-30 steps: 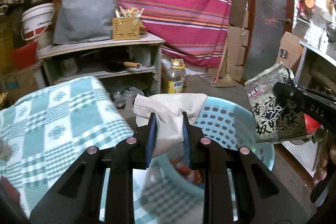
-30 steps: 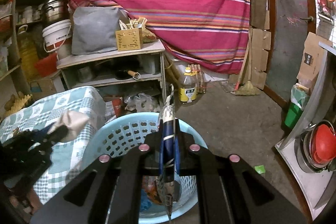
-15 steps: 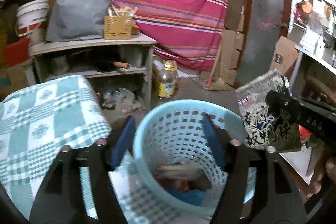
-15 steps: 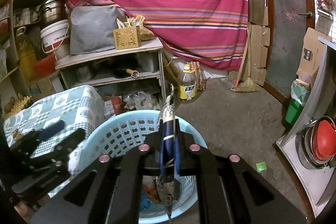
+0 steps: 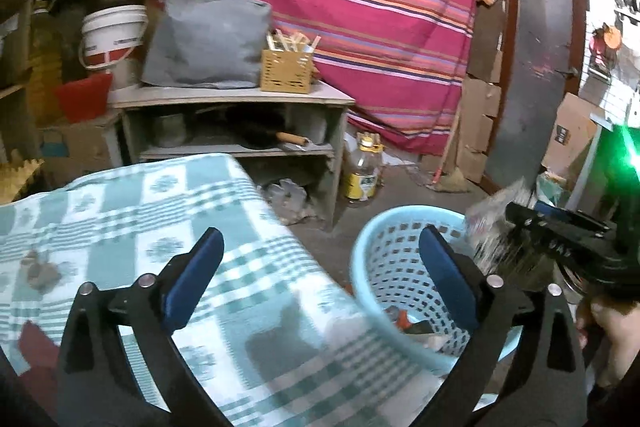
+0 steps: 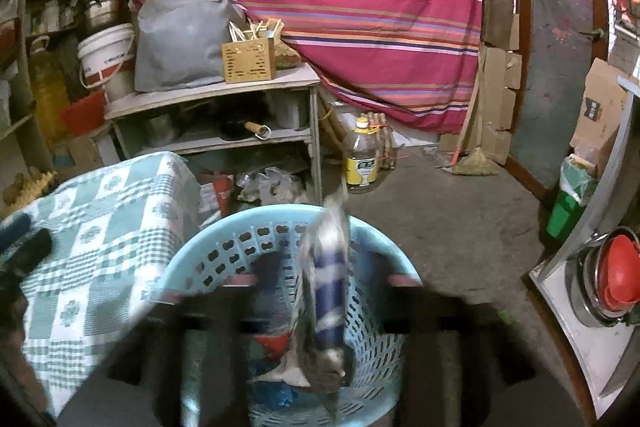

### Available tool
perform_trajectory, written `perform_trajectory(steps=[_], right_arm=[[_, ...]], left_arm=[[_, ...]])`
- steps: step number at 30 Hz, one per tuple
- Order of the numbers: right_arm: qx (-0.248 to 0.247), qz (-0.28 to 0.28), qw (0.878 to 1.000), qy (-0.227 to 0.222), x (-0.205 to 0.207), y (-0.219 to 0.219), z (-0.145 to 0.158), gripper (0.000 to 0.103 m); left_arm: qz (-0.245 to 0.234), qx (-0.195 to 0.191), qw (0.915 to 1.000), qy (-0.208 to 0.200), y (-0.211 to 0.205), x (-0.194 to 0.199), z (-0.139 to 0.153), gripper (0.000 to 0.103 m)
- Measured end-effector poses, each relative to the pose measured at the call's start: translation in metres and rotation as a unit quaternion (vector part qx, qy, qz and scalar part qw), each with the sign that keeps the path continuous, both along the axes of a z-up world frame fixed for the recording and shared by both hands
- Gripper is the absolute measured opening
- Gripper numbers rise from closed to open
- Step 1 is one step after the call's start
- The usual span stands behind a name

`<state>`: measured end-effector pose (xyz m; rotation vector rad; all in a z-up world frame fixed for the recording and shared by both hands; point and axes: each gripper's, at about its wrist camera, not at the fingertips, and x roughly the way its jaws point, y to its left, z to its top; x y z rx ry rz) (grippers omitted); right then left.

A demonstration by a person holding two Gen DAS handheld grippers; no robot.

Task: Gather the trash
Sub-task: 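Carry the beige bag and snack packet over the blue basket and open both tools, then move both tools back over the table toward the red scouring pads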

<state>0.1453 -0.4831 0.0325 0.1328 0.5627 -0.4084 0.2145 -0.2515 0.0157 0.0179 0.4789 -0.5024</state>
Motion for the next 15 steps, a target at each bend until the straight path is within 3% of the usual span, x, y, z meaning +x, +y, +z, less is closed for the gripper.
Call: perform_trajectory(steps=[1,5,8,15], right_arm=[[-0.004,-0.003,1.000,-0.001,0.002,0.002,-0.001,0.068],[-0.005,-0.010,1.000,0.007,0.005,0.008,-0.002,0.070],[-0.003,-0.006,1.000,0.000,0.003,0.018,0.002,0.083],[0.006,0.027,1.000,-0.004,0.006,0.062,0.006,0.095]], left_arm=[[0.004,0.002,1.0000,-0.002,0.005,-0.001,0.002,0.096],[0.031,0.021,0.9990,-0.023,0.039,-0.010,0.013,0.097],[0.052,0.027,0.9976,-0.035,0.068,-0.016,0.021,0.097],[0.107,0.043,0.9930,-0.027,0.148,-0.023,0.021,0.097]])
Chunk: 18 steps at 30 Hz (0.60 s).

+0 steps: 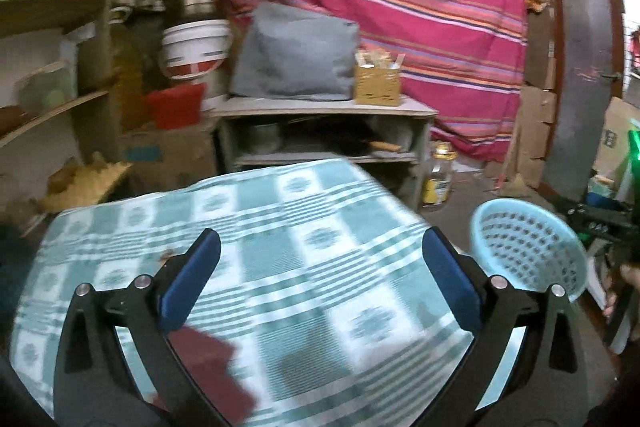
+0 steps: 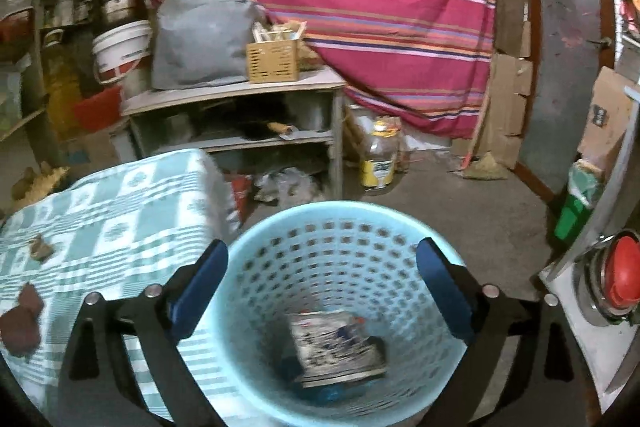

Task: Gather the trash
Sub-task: 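Move both tools back over the table toward the red scouring pads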

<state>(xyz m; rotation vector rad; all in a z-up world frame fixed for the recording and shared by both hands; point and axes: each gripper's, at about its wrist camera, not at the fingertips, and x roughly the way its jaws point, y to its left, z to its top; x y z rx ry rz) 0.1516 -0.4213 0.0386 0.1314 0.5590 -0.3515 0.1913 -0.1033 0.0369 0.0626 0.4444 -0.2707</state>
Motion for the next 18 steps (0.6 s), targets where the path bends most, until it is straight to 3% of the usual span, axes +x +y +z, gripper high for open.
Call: perform_trajectory(steps=[10,14,18], right_arm=[[-0.016,0.051,0.998,0.014,0.022,0.078,-0.005,0.098],[0.002,0.087,0.996,0.026,0.032,0.106,-0.008,0.098],[-0.013,0.109,0.993,0.039,0.036,0.132,-0.012,0.098]], left_arm=[[0.058,0.004,0.9968,0.055,0.100,-0.012,-0.031,0.097],[0.055,-0.002,0.9954,0.079,0.117,-0.019,-0.050,0.097],[0.037,0.002,0.9947,0.096,0.120,-0.031,-0.069,0.097]])
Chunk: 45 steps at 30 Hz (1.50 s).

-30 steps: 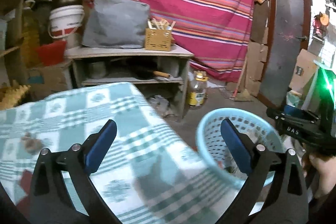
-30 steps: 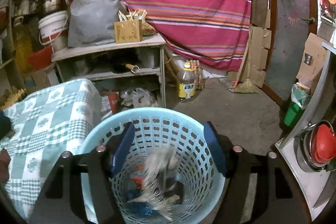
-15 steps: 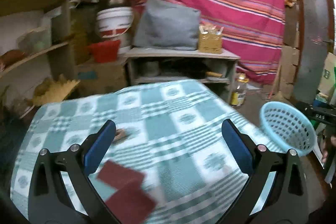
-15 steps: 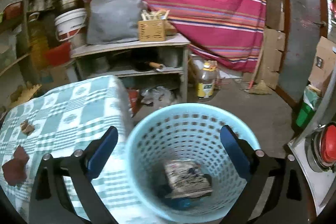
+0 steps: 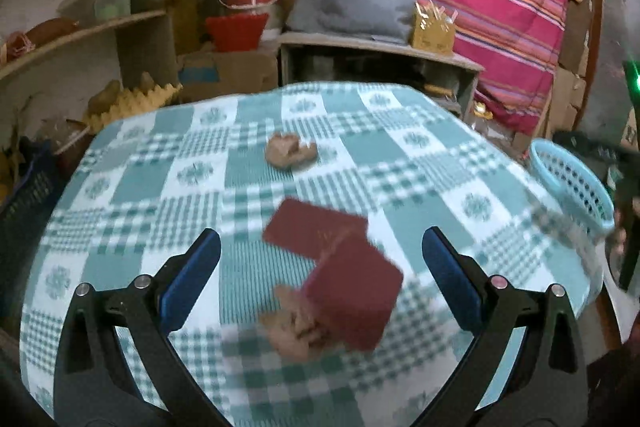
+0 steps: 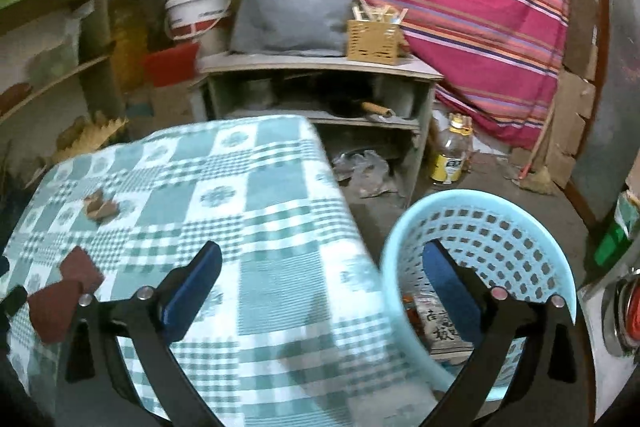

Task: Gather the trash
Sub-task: 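Move both tools back over the table toward the red scouring pads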

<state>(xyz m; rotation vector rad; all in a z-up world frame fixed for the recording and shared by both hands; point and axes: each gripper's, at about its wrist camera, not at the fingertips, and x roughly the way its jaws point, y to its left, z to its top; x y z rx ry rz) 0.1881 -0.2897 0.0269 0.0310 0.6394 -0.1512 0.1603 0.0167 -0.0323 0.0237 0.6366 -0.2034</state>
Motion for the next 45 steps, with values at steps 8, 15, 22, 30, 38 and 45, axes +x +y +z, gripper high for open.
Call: perform_trajectory(steps=[8,15,22,30,38,45], right_arm=[[0.000,0.016,1.000,0.012,0.002,0.016,-0.001,0.098],[0.013,0.015,1.000,0.018,0.004,0.014,-0.003,0.098],[0.021,0.018,0.999,0.022,0.007,0.015,-0.007,0.098],[0.028,0.029,0.999,0.030,0.016,0.021,-0.014,0.098],[0.029,0.054,0.997,0.036,0.025,0.043,-0.019,0.098],[0.008,0.078,0.996,0.044,0.031,0.065,-0.025,0.098]], left_arm=[[-0.057,0.071,0.9957,0.019,-0.022,-0.012,-0.033,0.097],[-0.065,0.060,0.9937,0.068,-0.022,0.006,-0.043,0.097],[-0.073,0.085,0.9907,0.078,-0.028,0.013,-0.047,0.083],[-0.089,0.065,0.9915,0.069,-0.026,0.016,-0.036,0.063],[-0.100,0.021,0.9916,0.079,-0.018,0.025,-0.024,0.025],[-0.090,0.027,0.9916,0.090,-0.013,0.035,-0.028,0.051]])
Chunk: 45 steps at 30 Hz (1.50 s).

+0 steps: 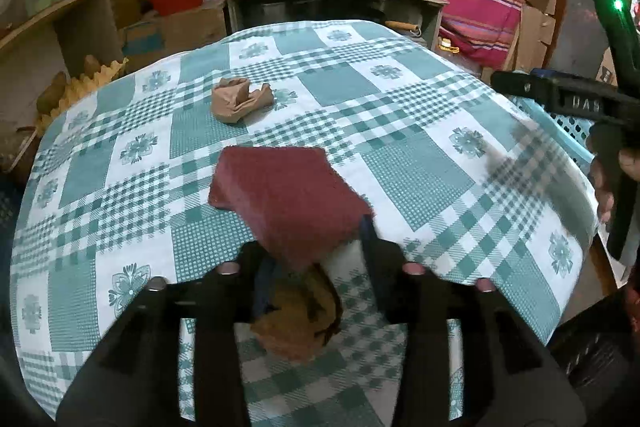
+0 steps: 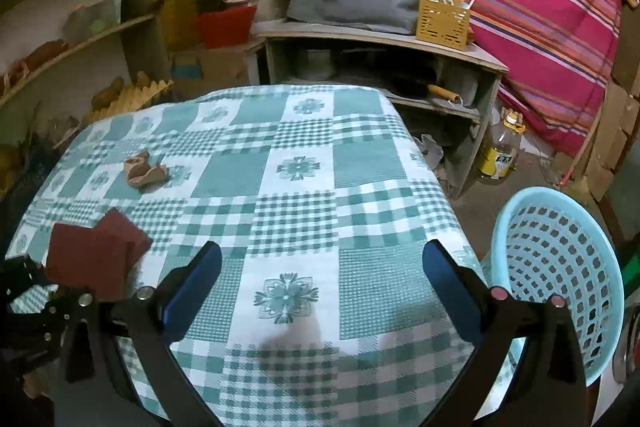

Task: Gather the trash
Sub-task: 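Move both tools back over the table toward the red scouring pads, then grasp a red scouring pad edge-on with the left tool, then close the right tool on the second red scouring pad while the left tool holds its pad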

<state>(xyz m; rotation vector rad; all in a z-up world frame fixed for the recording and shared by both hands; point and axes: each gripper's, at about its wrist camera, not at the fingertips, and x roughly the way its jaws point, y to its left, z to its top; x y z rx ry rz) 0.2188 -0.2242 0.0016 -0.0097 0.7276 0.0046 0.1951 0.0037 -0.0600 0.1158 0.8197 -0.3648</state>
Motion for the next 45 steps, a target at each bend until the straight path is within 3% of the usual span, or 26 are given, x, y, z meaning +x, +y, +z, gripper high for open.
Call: perform_trajectory(steps=[1,3,9,11,15,19,23,25,31,39,45], right_arm=[[-0.003,0.001,1.000,0.002,0.001,0.002,-0.001,0.098],[-0.004,0.003,1.000,0.003,0.002,0.003,-0.003,0.098],[0.003,0.004,1.000,0.005,0.006,0.002,-0.003,0.098],[0.003,0.006,1.000,0.005,0.007,0.004,-0.004,0.098],[0.004,0.008,1.000,0.005,0.009,0.006,-0.004,0.098],[0.010,0.010,1.000,0.002,0.011,0.013,-0.003,0.098],[0.010,0.021,1.000,-0.001,0.010,0.028,-0.001,0.098],[0.005,0.030,1.000,-0.001,0.010,0.039,-0.002,0.098],[-0.015,0.069,0.998,0.007,0.009,0.079,-0.010,0.098],[-0.029,0.119,0.992,0.020,0.011,0.136,-0.023,0.098],[-0.024,0.139,0.989,0.043,0.019,0.170,-0.040,0.098]], left_arm=[[0.003,-0.006,1.0000,0.002,0.002,0.002,0.000,0.065],[0.009,-0.018,0.9998,0.004,0.005,0.004,0.001,0.073],[0.022,-0.039,0.9987,0.023,0.010,0.016,-0.003,0.073],[0.027,-0.048,0.9981,0.026,0.013,0.020,-0.002,0.067],[0.043,-0.062,0.9965,0.035,0.023,0.029,0.001,0.038],[0.048,-0.091,0.9942,0.033,0.033,0.032,0.010,0.030],[0.051,-0.091,0.9944,0.013,0.041,0.028,0.025,0.026],[0.056,-0.095,0.9939,0.002,0.049,0.025,0.034,0.015],[0.098,-0.111,0.9887,-0.024,0.088,0.020,0.051,0.013],[0.159,-0.084,0.9820,-0.060,0.128,0.018,0.060,0.013],[0.174,-0.074,0.9799,-0.063,0.139,0.020,0.059,0.013]])
